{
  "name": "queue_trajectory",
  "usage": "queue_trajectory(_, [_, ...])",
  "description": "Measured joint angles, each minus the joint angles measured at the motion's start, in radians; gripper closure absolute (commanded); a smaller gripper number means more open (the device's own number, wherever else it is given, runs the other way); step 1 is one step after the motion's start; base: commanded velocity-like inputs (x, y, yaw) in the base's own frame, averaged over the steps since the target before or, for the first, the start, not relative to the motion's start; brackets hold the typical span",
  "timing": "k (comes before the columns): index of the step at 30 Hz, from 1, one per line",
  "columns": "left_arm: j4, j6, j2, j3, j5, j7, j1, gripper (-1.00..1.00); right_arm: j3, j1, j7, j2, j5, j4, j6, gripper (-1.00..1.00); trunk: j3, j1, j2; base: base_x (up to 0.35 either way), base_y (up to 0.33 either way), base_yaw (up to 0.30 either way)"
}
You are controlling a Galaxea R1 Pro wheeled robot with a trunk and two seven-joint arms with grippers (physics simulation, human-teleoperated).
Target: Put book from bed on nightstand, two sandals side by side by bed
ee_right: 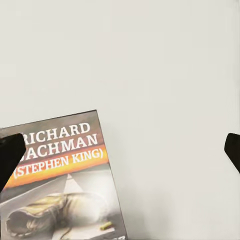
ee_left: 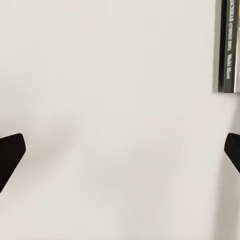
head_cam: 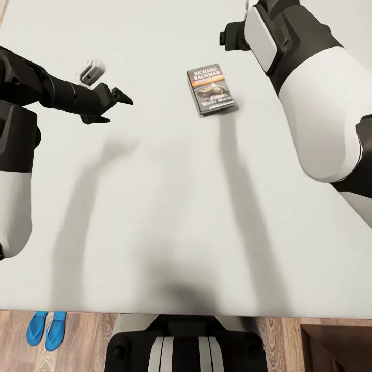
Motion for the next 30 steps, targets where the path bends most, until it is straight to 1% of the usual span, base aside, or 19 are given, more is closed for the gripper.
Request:
queue_trajectory(2, [0.002, -0.011, 0.000, -0.012, 0.001, 0.001, -0.004, -1.00, 0.000, -0.006, -0.008, 0.000, -0.016, -0.001, -0.010, -1.00, -0.003, 0.000, 0.000, 0.000, 0.000, 0.000])
queue_trajectory(6, [0.003, -0.019, 0.000, -0.020, 0.005, 0.002, -0.006, -1.00, 0.000, -0.010, -0.013, 0.000, -0.029, -0.002, -0.020, -1.00, -0.009, 0.000, 0.000, 0.000, 0.000, 0.000])
queue_trajectory(10, [0.004, -0.025, 0.001, -0.027, 0.017, 0.003, -0.008, -1.00, 0.000, -0.013, -0.017, 0.000, -0.039, -0.002, -0.041, -1.00, -0.015, 0.000, 0.000, 0.000, 0.000, 0.000])
queue_trajectory(11, [0.005, -0.029, 0.001, -0.031, 0.028, 0.004, -0.007, -1.00, 0.000, -0.015, -0.019, 0.000, -0.043, -0.003, -0.067, -1.00, -0.017, 0.000, 0.000, 0.000, 0.000, 0.000])
queue_trajectory(16, [0.005, -0.031, 0.001, -0.035, 0.037, 0.004, -0.004, -1.00, 0.000, -0.015, -0.015, 0.000, -0.047, -0.002, -0.092, -1.00, -0.025, 0.000, 0.000, 0.000, 0.000, 0.000])
queue_trajectory(25, [-0.003, -0.032, 0.003, -0.036, 0.043, 0.006, -0.003, -1.00, 0.001, -0.013, -0.007, 0.000, -0.050, 0.001, -0.102, -1.00, -0.039, 0.000, 0.000, 0.000, 0.000, 0.000])
queue_trajectory(29, [-0.007, -0.032, 0.004, -0.033, 0.055, 0.006, -0.008, -1.00, 0.001, -0.013, -0.005, 0.000, -0.050, 0.001, -0.103, -1.00, -0.045, 0.000, 0.000, 0.000, 0.000, 0.000])
queue_trajectory(30, [-0.010, -0.032, 0.005, -0.032, 0.063, 0.007, -0.010, -1.00, 0.001, -0.014, -0.005, 0.000, -0.050, 0.001, -0.103, -1.00, -0.046, 0.000, 0.000, 0.000, 0.000, 0.000])
